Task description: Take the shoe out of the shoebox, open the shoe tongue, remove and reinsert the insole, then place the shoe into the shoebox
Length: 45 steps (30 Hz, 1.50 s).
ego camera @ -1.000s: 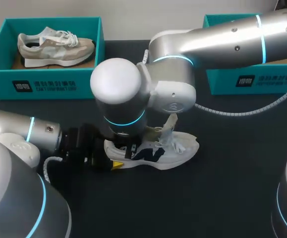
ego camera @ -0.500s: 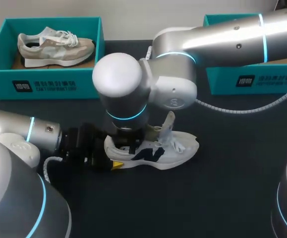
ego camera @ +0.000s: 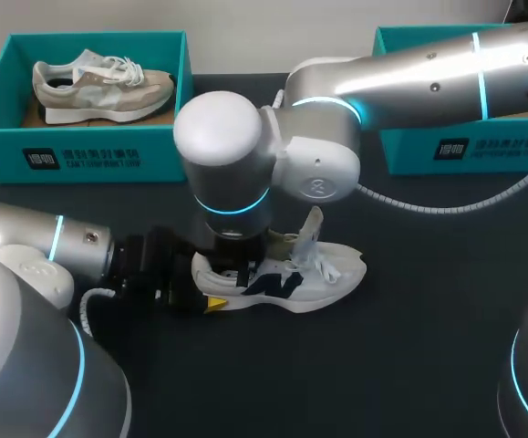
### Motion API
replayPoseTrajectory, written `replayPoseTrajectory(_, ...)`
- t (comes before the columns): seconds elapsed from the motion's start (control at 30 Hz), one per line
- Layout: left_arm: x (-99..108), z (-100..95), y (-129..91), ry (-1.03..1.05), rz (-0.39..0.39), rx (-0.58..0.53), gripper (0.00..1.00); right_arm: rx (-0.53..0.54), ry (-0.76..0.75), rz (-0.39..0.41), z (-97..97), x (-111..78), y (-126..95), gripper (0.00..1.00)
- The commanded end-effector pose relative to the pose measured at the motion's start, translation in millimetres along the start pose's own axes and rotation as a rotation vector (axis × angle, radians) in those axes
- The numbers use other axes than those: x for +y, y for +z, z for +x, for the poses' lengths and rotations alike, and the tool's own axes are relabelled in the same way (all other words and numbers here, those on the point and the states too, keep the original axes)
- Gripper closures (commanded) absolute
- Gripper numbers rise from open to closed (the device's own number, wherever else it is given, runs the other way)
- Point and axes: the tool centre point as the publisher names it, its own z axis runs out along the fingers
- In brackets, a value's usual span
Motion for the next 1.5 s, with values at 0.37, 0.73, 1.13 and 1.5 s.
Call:
replayPoseTrajectory(0.37, 4.2, 1.6, 8.0, 0.0, -0.003, -0.003, 1.0, -0.015, 0.032, 0.039, 10.9, -0.6, -14.1, 1.0)
replayPoseTrajectory(0.73, 4.2, 1.6, 8.0, 0.0, -0.003, -0.003, 1.0, -0.105, 0.139, 0.042, -17.5, -21.5, -57.2, 1.0)
replayPoseTrajectory(1.13, 4.2, 1.6, 8.0, 0.0, -0.003, -0.003, 1.0, -0.114, 0.187, 0.013, -18.4, -30.2, -76.5, 1.0)
replayPoseTrajectory(1.5, 4.2, 1.6, 8.0, 0.0, -0.003, -0.003, 1.0, -0.121, 0.219, -0.074, -21.7, -22.0, -91.9, 1.0)
